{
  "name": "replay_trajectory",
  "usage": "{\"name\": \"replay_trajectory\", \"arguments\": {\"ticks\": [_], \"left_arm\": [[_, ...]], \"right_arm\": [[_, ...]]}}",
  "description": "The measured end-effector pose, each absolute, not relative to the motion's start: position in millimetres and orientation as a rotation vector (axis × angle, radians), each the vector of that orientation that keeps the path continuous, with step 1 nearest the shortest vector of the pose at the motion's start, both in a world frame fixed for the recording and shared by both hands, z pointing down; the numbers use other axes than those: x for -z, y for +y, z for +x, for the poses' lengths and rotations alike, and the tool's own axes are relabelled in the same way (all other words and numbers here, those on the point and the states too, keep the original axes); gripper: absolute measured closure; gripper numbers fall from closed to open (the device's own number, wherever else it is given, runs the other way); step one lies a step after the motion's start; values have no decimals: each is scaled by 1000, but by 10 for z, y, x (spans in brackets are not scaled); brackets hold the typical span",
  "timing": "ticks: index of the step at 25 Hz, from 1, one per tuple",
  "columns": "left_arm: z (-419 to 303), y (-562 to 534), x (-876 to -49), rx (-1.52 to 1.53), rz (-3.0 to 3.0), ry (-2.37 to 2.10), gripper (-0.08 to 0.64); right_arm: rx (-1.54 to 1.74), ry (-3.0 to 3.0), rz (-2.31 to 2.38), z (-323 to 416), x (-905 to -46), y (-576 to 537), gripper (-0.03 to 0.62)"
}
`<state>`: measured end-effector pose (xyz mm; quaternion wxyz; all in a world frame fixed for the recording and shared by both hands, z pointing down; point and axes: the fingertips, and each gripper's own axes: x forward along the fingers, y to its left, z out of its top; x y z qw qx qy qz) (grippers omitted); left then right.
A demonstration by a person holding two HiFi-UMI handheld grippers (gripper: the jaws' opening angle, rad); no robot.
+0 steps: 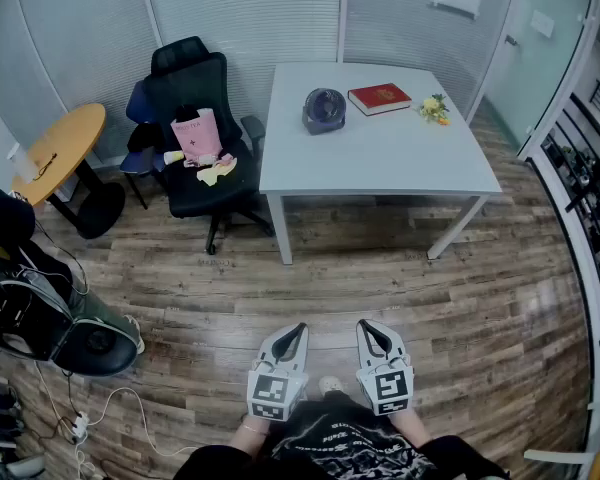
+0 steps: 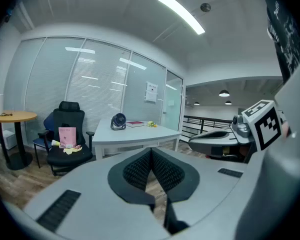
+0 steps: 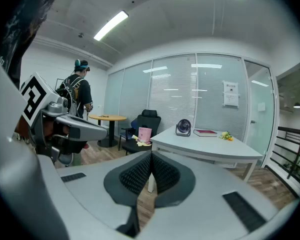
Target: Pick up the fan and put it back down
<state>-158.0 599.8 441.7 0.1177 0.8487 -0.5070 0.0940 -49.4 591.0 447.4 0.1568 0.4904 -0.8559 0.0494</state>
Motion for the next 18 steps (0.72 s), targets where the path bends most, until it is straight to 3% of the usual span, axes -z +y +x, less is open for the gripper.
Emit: {"name": "replay_trajectory", "arguments": {"ticks": [13, 16, 18], "left_arm": [[-1528, 6052, -4491, -266, 2498, -1473, 540], [-1539, 6049, -4463, -236, 2492, -1477, 540], [-1567, 6038, -4472, -221, 2485, -1475, 519]], "right_arm": [[-152, -2467, 1444, -434, -4496, 5962, 581], [-159, -2476, 1423, -438, -4487, 5963, 502], [-163, -2481, 1382, -482, -4523, 5982, 388]]}}
